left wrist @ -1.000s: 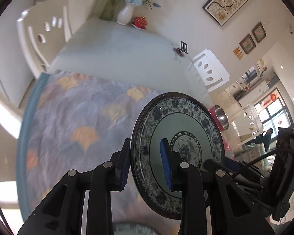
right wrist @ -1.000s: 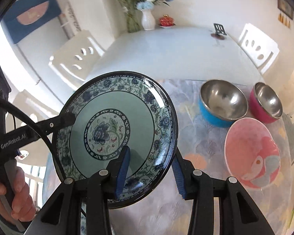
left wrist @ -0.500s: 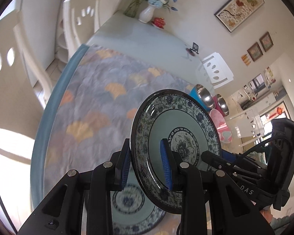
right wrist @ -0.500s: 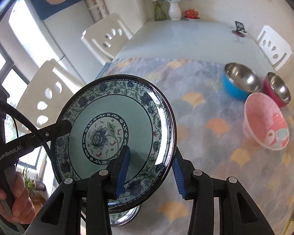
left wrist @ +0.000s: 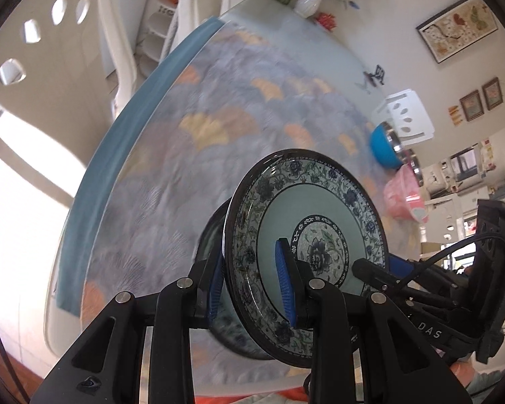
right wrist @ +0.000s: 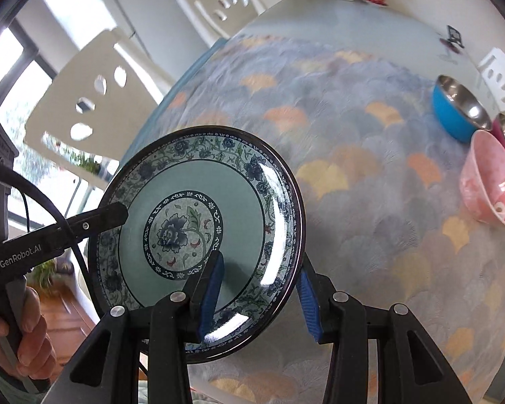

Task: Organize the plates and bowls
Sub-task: 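Carry the plate onto the plate stack, lower it, open the left gripper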

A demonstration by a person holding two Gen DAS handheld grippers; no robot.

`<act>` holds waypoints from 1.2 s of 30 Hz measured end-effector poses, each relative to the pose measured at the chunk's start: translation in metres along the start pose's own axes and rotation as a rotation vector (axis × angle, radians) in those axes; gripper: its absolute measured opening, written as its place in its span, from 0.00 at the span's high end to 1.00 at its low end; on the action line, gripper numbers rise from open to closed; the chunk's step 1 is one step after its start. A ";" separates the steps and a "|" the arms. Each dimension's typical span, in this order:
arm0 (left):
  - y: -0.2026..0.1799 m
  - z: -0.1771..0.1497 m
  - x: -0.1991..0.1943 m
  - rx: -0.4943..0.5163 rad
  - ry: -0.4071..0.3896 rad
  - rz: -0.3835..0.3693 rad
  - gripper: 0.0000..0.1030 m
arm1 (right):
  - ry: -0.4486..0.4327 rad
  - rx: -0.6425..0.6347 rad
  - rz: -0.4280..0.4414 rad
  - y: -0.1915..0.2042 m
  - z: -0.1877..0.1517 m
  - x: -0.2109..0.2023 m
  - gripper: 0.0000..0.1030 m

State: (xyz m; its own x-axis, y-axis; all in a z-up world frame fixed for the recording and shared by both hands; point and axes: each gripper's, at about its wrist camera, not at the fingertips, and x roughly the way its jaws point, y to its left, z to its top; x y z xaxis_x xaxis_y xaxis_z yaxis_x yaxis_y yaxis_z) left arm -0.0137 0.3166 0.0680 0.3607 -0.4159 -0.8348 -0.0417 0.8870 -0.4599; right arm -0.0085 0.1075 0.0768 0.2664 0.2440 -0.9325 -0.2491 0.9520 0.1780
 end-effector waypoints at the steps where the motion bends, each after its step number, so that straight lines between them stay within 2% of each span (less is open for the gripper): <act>1: 0.002 -0.002 0.001 0.003 0.001 0.012 0.75 | 0.011 -0.005 0.008 0.001 0.000 0.003 0.59; 9: 0.008 -0.012 0.016 0.031 0.045 0.057 0.75 | 0.081 -0.034 -0.009 0.005 -0.004 0.027 0.58; 14: 0.008 -0.016 0.023 0.052 0.094 0.045 0.74 | 0.116 -0.022 -0.033 0.001 -0.007 0.039 0.58; 19: 0.008 -0.016 0.021 0.068 0.105 0.042 0.74 | 0.142 -0.032 -0.047 0.001 -0.010 0.046 0.58; 22: 0.008 -0.013 0.011 0.088 0.085 0.056 0.72 | 0.131 -0.030 -0.048 -0.001 -0.009 0.045 0.58; 25: 0.012 -0.009 0.001 0.109 0.054 0.109 0.72 | 0.110 -0.022 -0.026 -0.005 -0.005 0.040 0.58; 27: 0.014 -0.008 -0.002 0.117 0.062 0.082 0.72 | 0.100 0.001 -0.010 -0.013 -0.005 0.038 0.58; 32: 0.000 -0.005 -0.003 0.171 0.049 0.112 0.72 | 0.097 0.035 0.001 -0.027 -0.007 0.032 0.58; 36: -0.019 0.003 -0.004 0.211 0.020 0.088 0.72 | 0.038 0.086 0.014 -0.038 -0.008 0.014 0.58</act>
State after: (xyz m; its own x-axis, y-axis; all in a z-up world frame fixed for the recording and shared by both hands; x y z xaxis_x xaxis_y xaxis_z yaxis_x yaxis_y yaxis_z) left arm -0.0115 0.3018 0.0815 0.3459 -0.3368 -0.8757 0.1238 0.9416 -0.3132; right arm -0.0030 0.0732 0.0545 0.2277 0.2517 -0.9406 -0.1712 0.9613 0.2158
